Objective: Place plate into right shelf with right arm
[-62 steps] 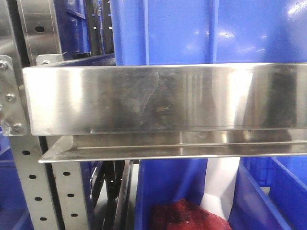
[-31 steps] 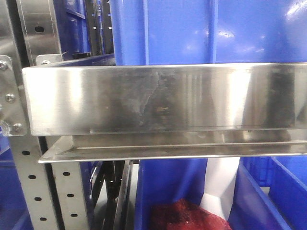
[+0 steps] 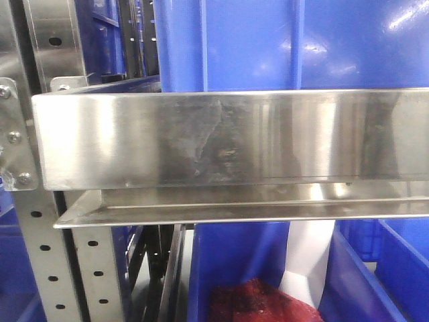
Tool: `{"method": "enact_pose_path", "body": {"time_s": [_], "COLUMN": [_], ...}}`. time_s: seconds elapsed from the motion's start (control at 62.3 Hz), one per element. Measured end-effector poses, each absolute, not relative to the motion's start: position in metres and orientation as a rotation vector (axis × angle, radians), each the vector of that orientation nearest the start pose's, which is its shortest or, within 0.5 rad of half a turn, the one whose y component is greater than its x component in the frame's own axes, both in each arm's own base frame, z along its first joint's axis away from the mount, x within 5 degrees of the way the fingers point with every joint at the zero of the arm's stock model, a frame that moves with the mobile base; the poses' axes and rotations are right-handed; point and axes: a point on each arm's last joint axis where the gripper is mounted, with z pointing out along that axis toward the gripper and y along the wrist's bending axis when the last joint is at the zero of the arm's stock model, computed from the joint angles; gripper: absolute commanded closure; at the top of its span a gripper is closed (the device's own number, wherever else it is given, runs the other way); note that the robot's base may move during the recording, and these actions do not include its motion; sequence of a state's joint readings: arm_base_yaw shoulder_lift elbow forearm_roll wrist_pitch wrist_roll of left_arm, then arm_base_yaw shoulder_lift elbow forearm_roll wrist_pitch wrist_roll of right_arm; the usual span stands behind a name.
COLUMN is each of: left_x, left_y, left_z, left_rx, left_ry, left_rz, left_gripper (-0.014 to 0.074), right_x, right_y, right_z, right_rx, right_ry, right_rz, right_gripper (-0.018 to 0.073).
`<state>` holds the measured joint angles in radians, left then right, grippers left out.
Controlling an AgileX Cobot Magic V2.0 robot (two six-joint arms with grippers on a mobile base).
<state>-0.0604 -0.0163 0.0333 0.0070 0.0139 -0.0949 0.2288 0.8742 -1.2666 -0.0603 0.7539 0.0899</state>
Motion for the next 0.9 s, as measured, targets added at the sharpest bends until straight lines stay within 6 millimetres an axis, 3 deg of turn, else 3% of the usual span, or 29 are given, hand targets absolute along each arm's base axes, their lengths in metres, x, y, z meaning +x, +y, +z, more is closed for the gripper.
{"method": "enact_pose_path", "body": {"time_s": [0.257,0.401,0.594,0.899], "left_x": [0.056,0.056,0.056,0.056], "left_y": [-0.003,-0.003,-0.003,-0.003], "left_z": [0.202,0.202,0.202,0.202], "left_rx": [-0.021,-0.021,-0.021,-0.021], "left_ry": [1.515,1.515,1.515,1.515], "left_rz": [-0.119,-0.119,-0.119,-0.119], "left_gripper": [0.0643,0.0643,0.0643,0.0643], "right_x": [0.073,0.047,0.029,0.033], "right_y": [0.014,0.008,0.004,0.005], "right_z": [0.414,0.374,0.34,0.315], "right_rx": [-0.136,-0.134,-0.131,-0.136], "right_ry": [1.74,1.68,1.621,1.668], "right_rz": [0.166,0.174,0.18,0.176], "right_gripper": [0.0513,0.0513,0.0513,0.0513]}}
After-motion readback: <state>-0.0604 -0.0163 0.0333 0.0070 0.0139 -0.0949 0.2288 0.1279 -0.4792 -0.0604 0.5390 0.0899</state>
